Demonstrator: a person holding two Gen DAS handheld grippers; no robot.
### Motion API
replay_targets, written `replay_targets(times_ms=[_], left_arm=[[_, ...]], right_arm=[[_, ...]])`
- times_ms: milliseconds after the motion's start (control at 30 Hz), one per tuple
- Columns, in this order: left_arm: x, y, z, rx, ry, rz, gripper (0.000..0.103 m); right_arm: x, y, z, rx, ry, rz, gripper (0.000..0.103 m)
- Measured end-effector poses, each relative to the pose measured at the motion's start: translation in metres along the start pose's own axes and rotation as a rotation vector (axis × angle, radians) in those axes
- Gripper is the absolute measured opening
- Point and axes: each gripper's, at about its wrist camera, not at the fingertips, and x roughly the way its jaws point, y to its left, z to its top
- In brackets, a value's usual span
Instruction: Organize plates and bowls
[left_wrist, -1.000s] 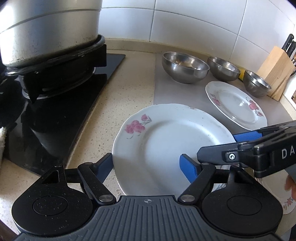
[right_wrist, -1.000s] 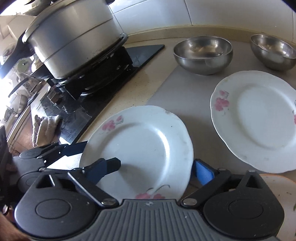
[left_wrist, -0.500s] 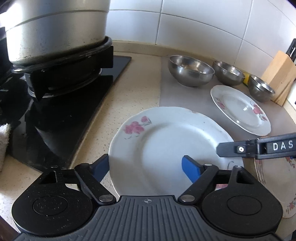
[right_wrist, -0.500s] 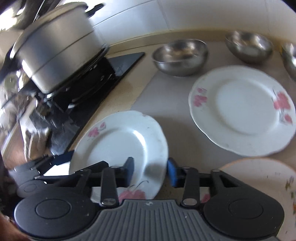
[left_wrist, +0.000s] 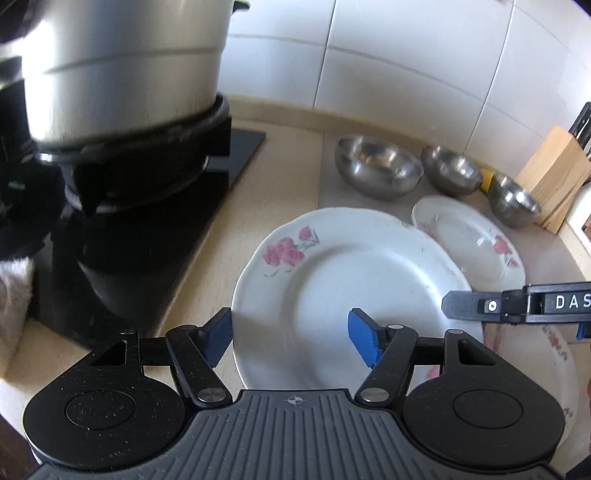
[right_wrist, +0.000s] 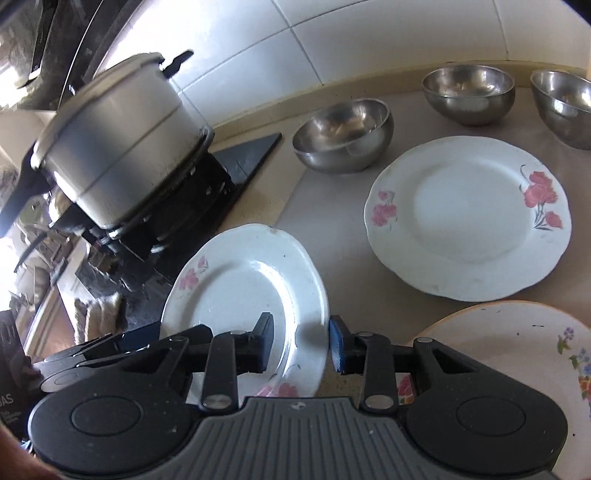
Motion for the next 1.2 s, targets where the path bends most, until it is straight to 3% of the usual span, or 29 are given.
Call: replay_targets(times_ms=[333, 633, 867, 1200], left_arm=[[0.005, -0.042, 0.035, 0.076, -0.053, -0.064, 0.067], [0.030, -0.096, 0.058, 0.152, -0.054, -0.148, 0.068], [0.051, -0.128, 0.069, 0.194, -0.053, -0.170, 0.069], [0.087, -0.149, 0.073, 0.204, -0.007, -0.140, 0.070]], right_arm=[[-0.041, -0.019, 0.023, 0.086, -0.122, -0.012, 0.007], [-0.076, -0.057, 0.041, 0.161, -0.221, -0.094, 0.007], [-0.084, -0.092, 0.053, 0.212, -0.254, -0.137, 0.007], [-0.066, -0.133, 0.066, 0.253, -0.218, -0.156, 0.007]])
